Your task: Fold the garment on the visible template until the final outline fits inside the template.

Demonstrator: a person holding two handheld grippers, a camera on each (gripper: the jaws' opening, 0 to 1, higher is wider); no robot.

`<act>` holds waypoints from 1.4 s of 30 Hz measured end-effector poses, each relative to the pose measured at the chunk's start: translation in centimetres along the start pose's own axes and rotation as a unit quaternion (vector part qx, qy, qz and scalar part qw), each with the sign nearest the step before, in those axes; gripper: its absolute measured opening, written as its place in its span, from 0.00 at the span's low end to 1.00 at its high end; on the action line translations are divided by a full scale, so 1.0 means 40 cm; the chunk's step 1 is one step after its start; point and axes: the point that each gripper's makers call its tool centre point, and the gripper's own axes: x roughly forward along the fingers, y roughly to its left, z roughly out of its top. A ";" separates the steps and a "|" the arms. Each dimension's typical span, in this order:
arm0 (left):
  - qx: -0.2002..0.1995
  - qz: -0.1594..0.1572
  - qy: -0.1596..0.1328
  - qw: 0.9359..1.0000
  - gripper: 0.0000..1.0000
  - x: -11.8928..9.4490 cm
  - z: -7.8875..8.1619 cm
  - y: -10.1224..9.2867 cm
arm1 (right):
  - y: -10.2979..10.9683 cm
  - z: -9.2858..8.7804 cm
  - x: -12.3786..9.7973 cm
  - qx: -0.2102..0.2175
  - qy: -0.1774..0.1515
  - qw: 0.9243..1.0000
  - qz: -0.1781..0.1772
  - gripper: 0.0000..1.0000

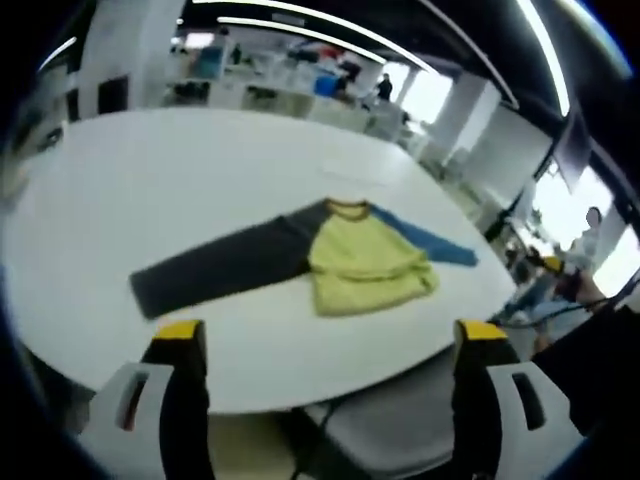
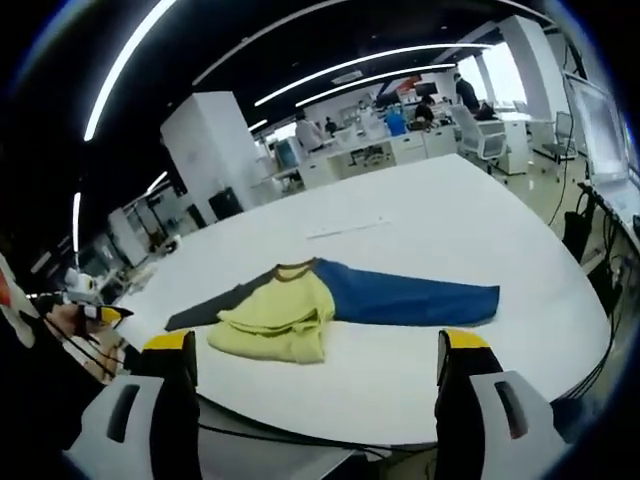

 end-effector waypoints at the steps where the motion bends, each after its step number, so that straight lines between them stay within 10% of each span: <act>1: 0.002 -0.001 0.000 1.000 0.98 -0.001 0.002 -0.001 | 0.003 -0.002 0.002 -0.002 0.002 1.000 0.001 1.00; 28: 0.019 -0.005 0.014 1.000 0.99 0.017 0.010 0.001 | 0.022 -0.026 0.027 -0.001 0.023 1.000 0.010 0.99; 42: 0.019 -0.039 0.049 0.998 0.83 0.109 -0.018 -0.030 | 0.062 -0.102 0.098 -0.053 0.091 0.994 0.043 0.73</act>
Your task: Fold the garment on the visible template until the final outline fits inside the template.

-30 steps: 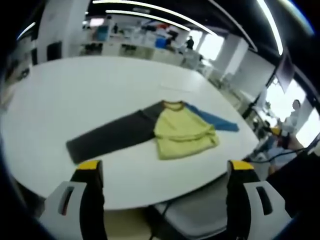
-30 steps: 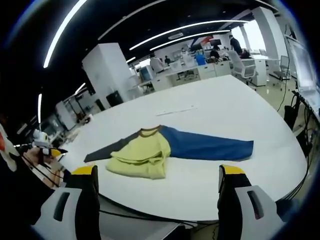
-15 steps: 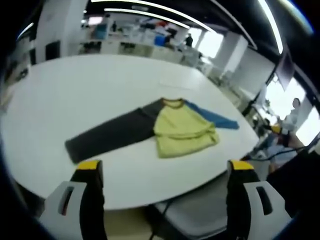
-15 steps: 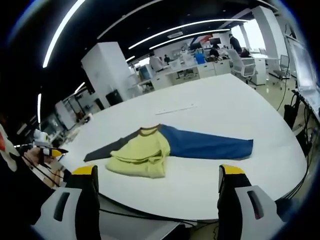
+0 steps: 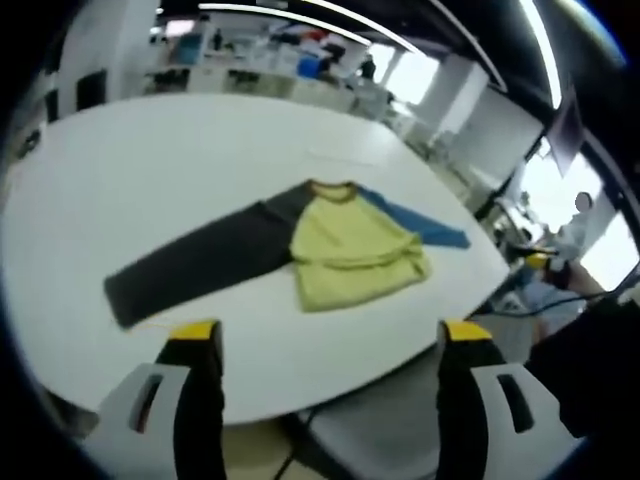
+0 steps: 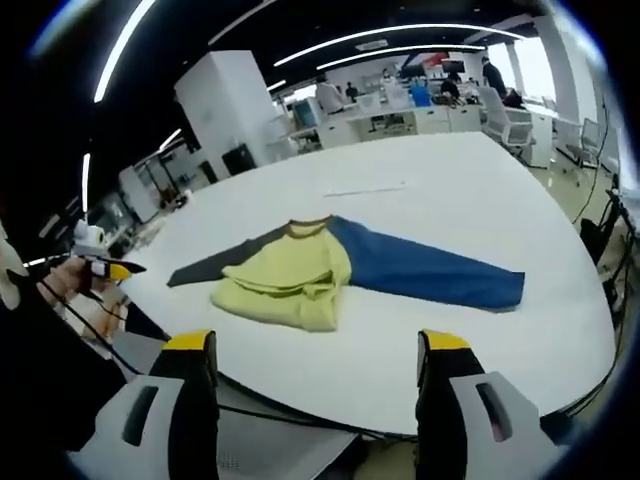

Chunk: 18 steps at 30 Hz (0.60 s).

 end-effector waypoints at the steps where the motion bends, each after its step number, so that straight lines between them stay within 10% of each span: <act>1: -0.002 -0.003 0.000 1.000 0.82 0.006 0.001 -0.002 | 0.002 0.000 0.008 0.001 0.000 1.000 0.001 0.71; 18: 0.000 -0.011 0.010 1.000 0.70 0.131 0.027 0.018 | 0.046 0.012 0.134 -0.022 0.023 0.998 0.055 0.58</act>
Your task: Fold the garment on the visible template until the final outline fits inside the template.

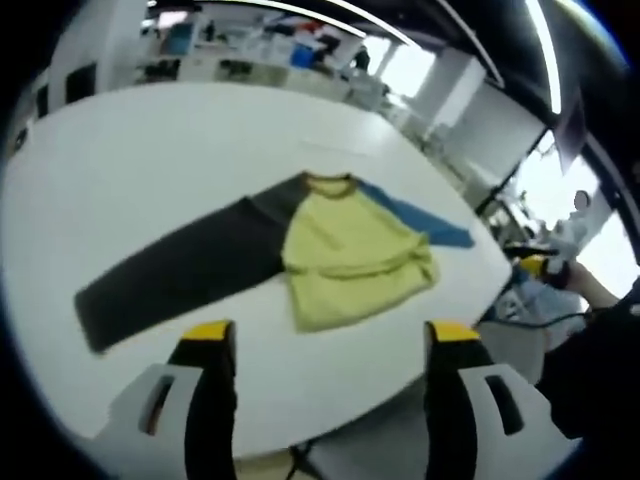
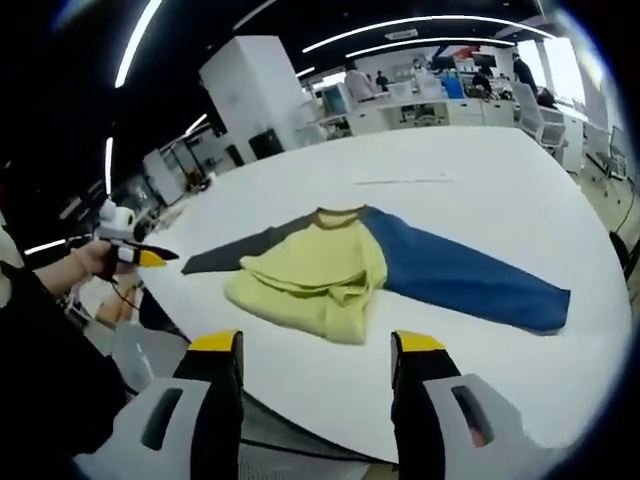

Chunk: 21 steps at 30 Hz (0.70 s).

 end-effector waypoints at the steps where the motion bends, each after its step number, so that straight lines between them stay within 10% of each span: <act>1: 0.002 0.001 -0.003 1.000 0.69 0.009 0.005 0.004 | 0.004 0.000 0.008 -0.006 0.004 1.000 0.004 0.58; 21: 0.021 0.006 0.007 1.000 0.51 0.207 0.043 0.064 | -0.003 -0.027 0.192 -0.009 0.031 0.999 0.044 0.36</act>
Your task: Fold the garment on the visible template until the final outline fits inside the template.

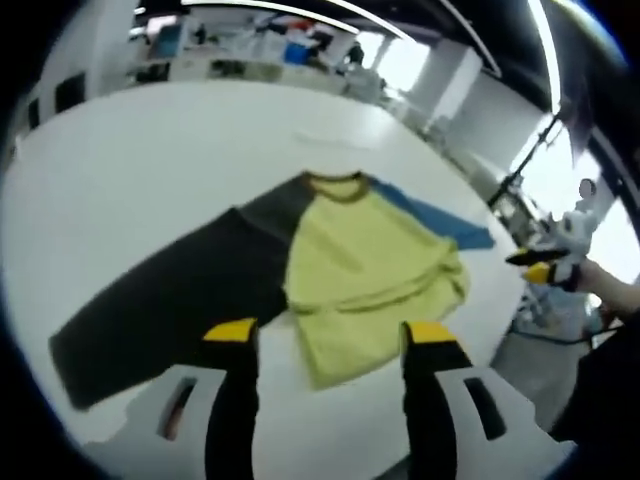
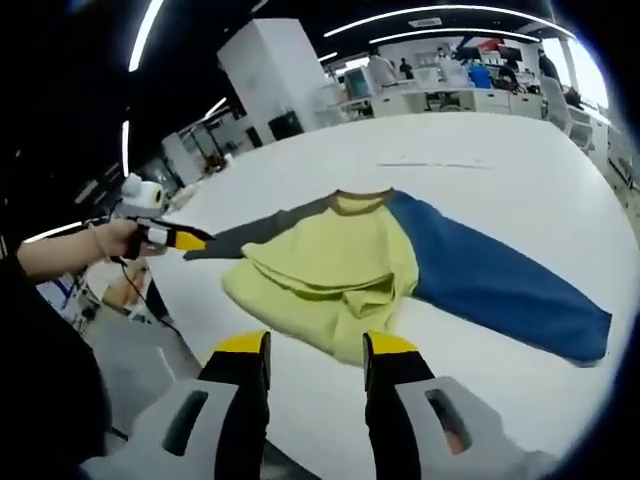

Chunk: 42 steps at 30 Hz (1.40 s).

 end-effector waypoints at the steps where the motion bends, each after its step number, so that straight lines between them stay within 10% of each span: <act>1: -0.001 0.002 0.000 1.000 0.49 0.003 -0.001 0.004 | 0.000 -0.001 0.003 0.001 0.000 1.000 0.001 0.36; 14: -0.010 0.017 0.018 1.000 0.36 0.083 0.000 0.064 | -0.031 -0.022 0.090 0.076 0.001 0.997 -0.028 0.24; 42: -0.006 0.020 0.056 0.998 0.17 0.186 -0.009 0.078 | -0.105 -0.026 0.202 -0.005 0.042 0.995 -0.089 0.08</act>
